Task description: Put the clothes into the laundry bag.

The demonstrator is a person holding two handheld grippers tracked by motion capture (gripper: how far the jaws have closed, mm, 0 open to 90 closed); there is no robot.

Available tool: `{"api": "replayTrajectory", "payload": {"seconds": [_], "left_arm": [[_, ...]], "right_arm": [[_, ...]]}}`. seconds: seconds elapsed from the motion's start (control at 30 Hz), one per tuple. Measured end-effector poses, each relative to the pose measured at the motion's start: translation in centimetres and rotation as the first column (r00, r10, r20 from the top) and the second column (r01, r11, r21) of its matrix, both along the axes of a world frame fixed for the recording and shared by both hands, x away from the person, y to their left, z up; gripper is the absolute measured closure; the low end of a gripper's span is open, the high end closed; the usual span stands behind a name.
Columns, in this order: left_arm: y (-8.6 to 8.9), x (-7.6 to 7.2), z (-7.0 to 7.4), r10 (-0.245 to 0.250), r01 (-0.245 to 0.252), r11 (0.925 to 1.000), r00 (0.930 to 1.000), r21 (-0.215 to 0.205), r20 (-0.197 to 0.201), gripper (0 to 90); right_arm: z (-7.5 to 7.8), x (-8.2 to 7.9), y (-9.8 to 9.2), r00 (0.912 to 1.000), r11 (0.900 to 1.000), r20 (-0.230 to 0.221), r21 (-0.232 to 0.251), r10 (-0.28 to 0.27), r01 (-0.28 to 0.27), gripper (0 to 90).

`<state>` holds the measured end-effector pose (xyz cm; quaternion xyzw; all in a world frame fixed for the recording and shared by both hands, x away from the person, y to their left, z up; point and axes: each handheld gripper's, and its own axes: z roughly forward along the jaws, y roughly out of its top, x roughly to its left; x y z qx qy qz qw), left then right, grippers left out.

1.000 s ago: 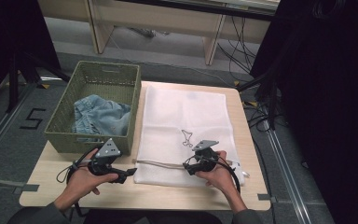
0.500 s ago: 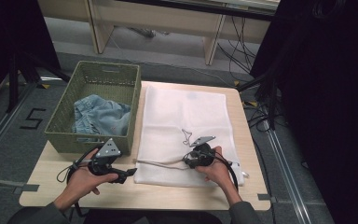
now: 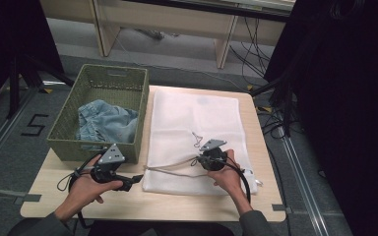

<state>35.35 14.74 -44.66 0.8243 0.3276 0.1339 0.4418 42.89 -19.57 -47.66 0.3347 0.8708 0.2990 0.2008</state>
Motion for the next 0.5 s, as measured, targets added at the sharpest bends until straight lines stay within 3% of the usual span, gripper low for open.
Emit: {"api": "replayTrajectory", "payload": {"seconds": [0.03,0.07,0.1,0.13,0.17,0.3,0.33,0.37,0.5], "left_arm": [[0.0,0.0,0.1,0.015,-0.015,0.9993,0.9999,-0.034,0.007,18.1],[0.2,0.0,0.3,0.008,-0.008,0.9997,0.9999,-0.024,0.011,18.1],[0.2,0.0,0.4,0.02,-0.02,0.9989,0.9998,-0.042,0.006,18.1],[0.4,0.1,0.6,0.014,-0.014,0.9997,0.9999,-0.021,0.01,18.1],[0.4,0.1,0.6,0.027,-0.027,0.9989,0.9996,-0.039,0.009,18.1],[0.6,0.3,1.2,0.029,-0.029,0.9985,0.9995,-0.046,0.01,17.9],[0.8,0.3,1.6,0.019,-0.018,0.9996,0.9997,-0.021,0.015,17.9],[0.7,0.4,1.8,0.028,-0.027,0.9989,0.9994,-0.039,0.02,17.9],[1.3,0.8,3.0,0.039,-0.037,0.9983,0.9986,-0.045,0.036,17.7]], "right_arm": [[0.5,-0.1,-0.1,0.9999,1.0,0.008,0.003,0.009,-0.009,86.0],[0.5,-0.1,-0.1,0.9999,1.0,0.008,0.003,0.009,-0.009,86.0],[0.7,-0.1,-0.1,1.0,1.0,0.008,0.012,-0.004,0.004,86.0],[1.2,-0.1,-0.3,1.0,1.0,0.0,0.009,0.002,-0.002,86.1],[1.5,0.0,-0.3,0.9998,1.0,0.021,0.022,-0.003,0.003,86.1],[2.6,0.2,-0.6,0.9996,1.0,0.026,0.031,0.004,-0.004,86.1],[2.8,0.3,-0.6,0.9995,0.999,0.033,0.034,0.0,-0.001,86.1],[3.1,0.4,-0.6,0.9994,0.999,0.035,0.039,0.002,-0.004,86.1],[4.0,0.7,-0.4,0.9981,0.998,0.062,0.061,0.009,-0.013,86.1]]}}
